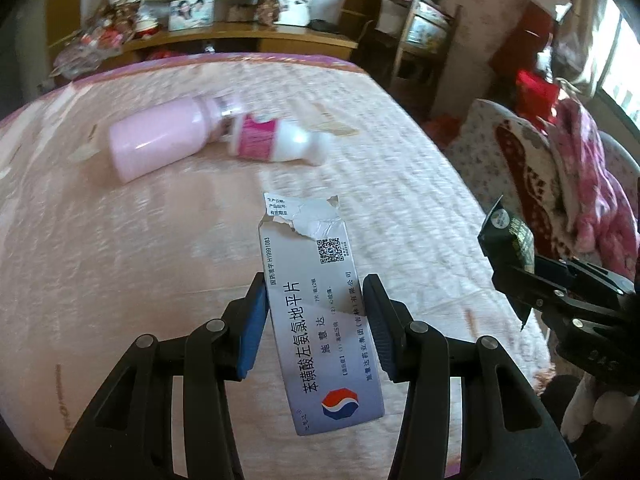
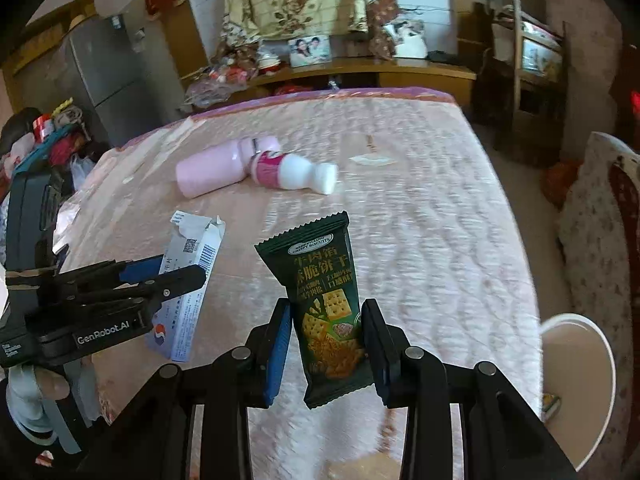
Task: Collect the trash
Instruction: 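Carry the medicine box and snack packet over the white bucket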
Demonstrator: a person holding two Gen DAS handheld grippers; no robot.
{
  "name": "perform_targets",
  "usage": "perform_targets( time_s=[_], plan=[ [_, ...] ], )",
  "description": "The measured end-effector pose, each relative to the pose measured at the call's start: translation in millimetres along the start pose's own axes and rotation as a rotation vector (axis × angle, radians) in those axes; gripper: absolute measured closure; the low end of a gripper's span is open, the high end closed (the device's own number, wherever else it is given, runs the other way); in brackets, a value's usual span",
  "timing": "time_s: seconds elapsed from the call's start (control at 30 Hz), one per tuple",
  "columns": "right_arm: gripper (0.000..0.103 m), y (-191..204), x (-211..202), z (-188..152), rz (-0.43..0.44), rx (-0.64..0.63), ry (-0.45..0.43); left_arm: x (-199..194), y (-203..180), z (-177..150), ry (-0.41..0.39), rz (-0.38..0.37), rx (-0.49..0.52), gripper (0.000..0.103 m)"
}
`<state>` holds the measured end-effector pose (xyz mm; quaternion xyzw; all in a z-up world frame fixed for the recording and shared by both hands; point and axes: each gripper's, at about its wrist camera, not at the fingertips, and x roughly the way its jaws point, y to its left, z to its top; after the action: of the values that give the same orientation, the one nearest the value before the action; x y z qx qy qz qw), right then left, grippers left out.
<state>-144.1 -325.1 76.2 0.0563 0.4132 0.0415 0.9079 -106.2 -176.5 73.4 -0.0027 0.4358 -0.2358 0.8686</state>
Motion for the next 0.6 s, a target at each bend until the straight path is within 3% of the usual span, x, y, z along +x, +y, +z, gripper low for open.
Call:
perform_targets(
  time_s=[0.6],
  plan=[
    [0.069, -115.1, -61.4, -48.3, -0.147, 0.178, -0.018, 22.6, -135.9, 12.0, 0.021, -0.148, 0.174, 0.058]
  ],
)
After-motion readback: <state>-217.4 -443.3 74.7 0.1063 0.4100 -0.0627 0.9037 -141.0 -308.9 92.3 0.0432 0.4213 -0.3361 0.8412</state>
